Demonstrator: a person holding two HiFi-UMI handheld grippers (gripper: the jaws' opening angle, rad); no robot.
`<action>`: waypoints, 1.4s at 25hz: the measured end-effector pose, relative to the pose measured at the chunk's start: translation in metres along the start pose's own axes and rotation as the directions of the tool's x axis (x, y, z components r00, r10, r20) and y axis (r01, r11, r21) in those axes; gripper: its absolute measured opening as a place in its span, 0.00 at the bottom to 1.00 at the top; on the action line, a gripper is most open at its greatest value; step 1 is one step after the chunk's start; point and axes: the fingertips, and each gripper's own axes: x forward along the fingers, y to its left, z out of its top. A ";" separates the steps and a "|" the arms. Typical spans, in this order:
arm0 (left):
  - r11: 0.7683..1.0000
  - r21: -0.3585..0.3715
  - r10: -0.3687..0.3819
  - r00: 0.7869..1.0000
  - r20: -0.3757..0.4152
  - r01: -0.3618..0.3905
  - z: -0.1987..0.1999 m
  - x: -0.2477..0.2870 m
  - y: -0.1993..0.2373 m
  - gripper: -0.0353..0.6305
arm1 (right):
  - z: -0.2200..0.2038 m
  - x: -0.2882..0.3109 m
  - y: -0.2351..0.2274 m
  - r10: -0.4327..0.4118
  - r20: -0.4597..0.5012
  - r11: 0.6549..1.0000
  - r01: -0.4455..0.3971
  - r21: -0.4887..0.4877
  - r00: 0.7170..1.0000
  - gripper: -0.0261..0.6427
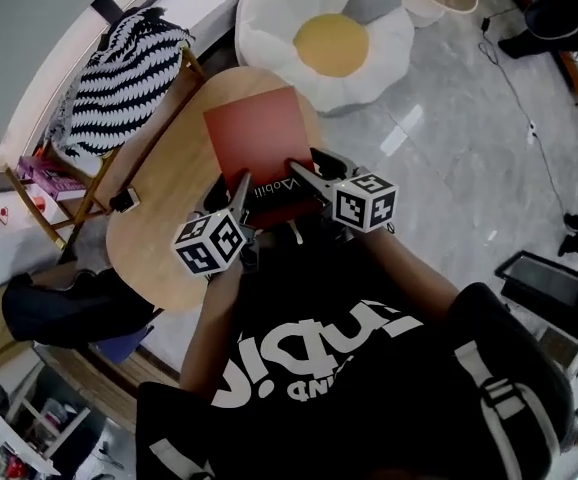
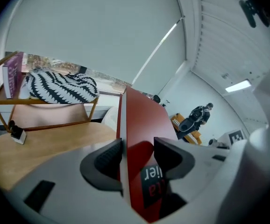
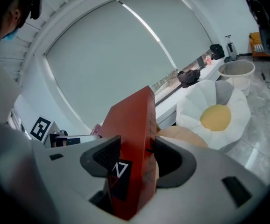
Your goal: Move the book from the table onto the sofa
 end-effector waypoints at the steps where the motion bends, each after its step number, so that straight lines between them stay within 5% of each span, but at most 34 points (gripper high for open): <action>1: 1.000 0.017 -0.024 1.000 -0.017 0.025 -0.001 0.006 -0.007 0.39 | 0.000 -0.007 -0.007 -0.026 0.021 1.000 0.026 0.015 0.999 0.37; 11: 0.953 0.153 -0.229 0.951 -0.207 0.263 -0.032 0.064 -0.099 0.39 | -0.005 -0.103 -0.074 -0.277 0.180 0.951 0.243 0.192 0.944 0.37; 20: 0.901 0.199 -0.318 0.898 -0.304 0.386 -0.061 0.097 -0.178 0.39 | -0.005 -0.180 -0.119 -0.415 0.266 0.894 0.335 0.297 0.870 0.37; 25: 0.888 0.232 -0.322 0.896 -0.304 0.398 -0.063 0.112 -0.210 0.39 | 0.006 -0.203 -0.140 -0.414 0.291 0.894 0.325 0.309 0.862 0.37; 35: 0.907 0.206 -0.310 0.914 -0.261 0.366 -0.058 0.146 -0.251 0.39 | 0.041 -0.227 -0.182 -0.375 0.314 0.916 0.296 0.271 0.872 0.36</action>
